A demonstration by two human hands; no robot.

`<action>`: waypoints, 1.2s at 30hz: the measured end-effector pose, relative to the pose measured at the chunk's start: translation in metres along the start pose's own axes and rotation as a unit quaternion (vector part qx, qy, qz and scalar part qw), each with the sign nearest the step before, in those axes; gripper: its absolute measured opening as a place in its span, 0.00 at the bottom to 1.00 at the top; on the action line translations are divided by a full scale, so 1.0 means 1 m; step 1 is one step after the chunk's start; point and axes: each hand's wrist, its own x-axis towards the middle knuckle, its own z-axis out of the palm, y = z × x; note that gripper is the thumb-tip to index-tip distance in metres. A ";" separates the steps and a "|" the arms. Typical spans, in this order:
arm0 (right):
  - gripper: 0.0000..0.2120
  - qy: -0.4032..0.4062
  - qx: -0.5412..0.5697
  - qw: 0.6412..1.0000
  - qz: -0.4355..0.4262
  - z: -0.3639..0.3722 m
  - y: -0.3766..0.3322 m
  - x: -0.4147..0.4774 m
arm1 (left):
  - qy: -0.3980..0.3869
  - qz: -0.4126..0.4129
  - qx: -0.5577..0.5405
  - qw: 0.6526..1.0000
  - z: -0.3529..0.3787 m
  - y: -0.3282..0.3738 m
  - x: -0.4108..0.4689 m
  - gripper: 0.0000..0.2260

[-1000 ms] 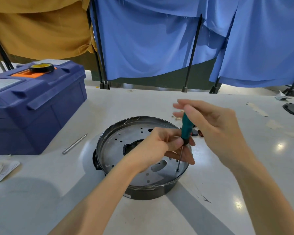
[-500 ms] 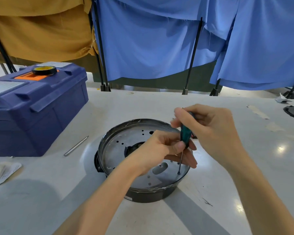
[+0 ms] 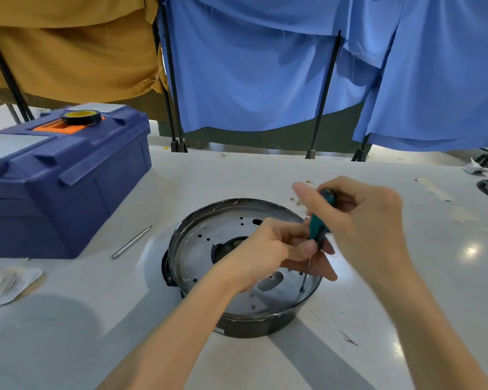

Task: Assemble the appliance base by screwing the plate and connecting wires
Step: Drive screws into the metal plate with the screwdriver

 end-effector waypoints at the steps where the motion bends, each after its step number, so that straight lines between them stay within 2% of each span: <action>1: 0.15 -0.092 0.092 0.991 0.024 -0.009 -0.001 0.004 | -0.005 -0.001 -0.003 1.000 -0.002 0.000 -0.001 0.08; 2: 0.13 -0.163 0.158 0.974 0.026 -0.015 -0.002 0.006 | -0.009 -0.001 -0.006 1.000 -0.004 0.000 -0.002 0.08; 3: 0.10 -0.198 0.184 0.963 0.012 -0.018 -0.001 0.007 | -0.013 -0.001 -0.011 1.000 -0.005 -0.001 -0.003 0.09; 5: 0.06 -0.176 0.171 0.969 -0.014 -0.016 0.001 0.003 | -0.015 -0.001 -0.022 1.000 -0.005 -0.001 -0.003 0.09; 7: 0.02 -0.096 0.146 0.984 -0.016 -0.010 0.003 -0.002 | -0.004 0.006 -0.029 1.000 -0.006 0.000 -0.003 0.09; 9: 0.05 0.016 0.063 0.998 -0.015 0.000 0.007 -0.010 | 0.006 0.015 -0.021 1.000 -0.003 0.001 -0.003 0.08; 12: 0.10 0.187 -0.101 0.976 -0.043 0.018 0.006 -0.018 | 0.017 0.006 -0.001 1.000 0.003 0.001 0.002 0.09; 13: 0.11 0.205 -0.124 0.970 -0.045 0.020 0.003 -0.019 | 0.020 0.002 0.001 1.000 0.004 0.001 0.002 0.08; 14: 0.13 0.183 -0.122 0.974 -0.048 0.017 0.003 -0.016 | 0.021 0.000 0.003 1.000 0.003 0.001 0.002 0.08; 16: 0.13 0.042 -0.005 0.999 -0.012 0.004 0.006 -0.006 | 0.015 0.000 0.002 1.000 0.001 0.000 0.001 0.09; 18: 0.10 -0.121 0.150 0.981 0.018 -0.009 0.005 -0.003 | 0.007 0.000 0.001 1.000 -0.003 -0.002 -0.001 0.09; 20: 0.11 -0.167 0.196 0.966 -0.010 -0.013 0.005 -0.006 | -0.001 0.003 -0.005 1.000 -0.005 -0.002 -0.003 0.09; 22: 0.08 -0.113 0.167 0.979 -0.023 -0.009 0.007 -0.008 | 0.004 0.008 -0.012 1.000 -0.004 0.000 -0.004 0.08; 25: 0.05 0.046 0.055 0.997 -0.010 0.006 0.012 -0.010 | 0.014 0.015 -0.005 1.000 0.001 0.000 0.000 0.08; 27: 0.08 0.159 -0.044 0.986 -0.013 0.021 0.011 -0.013 | 0.019 0.007 0.021 1.000 0.007 0.001 0.004 0.08; 28: 0.09 0.195 -0.084 0.977 -0.018 0.026 0.008 -0.015 | 0.022 0.001 0.031 0.999 0.008 0.001 0.005 0.08; 29: 0.10 0.198 -0.100 0.975 -0.025 0.027 0.006 -0.015 | 0.024 -0.004 0.033 0.999 0.007 0.001 0.006 0.08; 30: 0.10 0.165 -0.083 0.982 -0.029 0.023 0.007 -0.013 | 0.024 -0.005 0.028 0.999 0.005 0.001 0.005 0.08; 32: 0.08 0.021 0.047 0.999 0.006 0.009 0.008 -0.004 | 0.014 -0.001 0.017 1.000 0.000 0.000 0.003 0.08; 34: 0.09 -0.106 0.167 0.980 0.020 -0.004 0.008 0.000 | -0.003 0.001 0.009 1.000 -0.003 0.000 0.000 0.08; 36: 0.11 -0.134 0.182 0.974 -0.005 -0.005 0.009 -0.004 | -0.009 0.001 -0.001 1.000 -0.004 -0.001 -0.001 0.08</action>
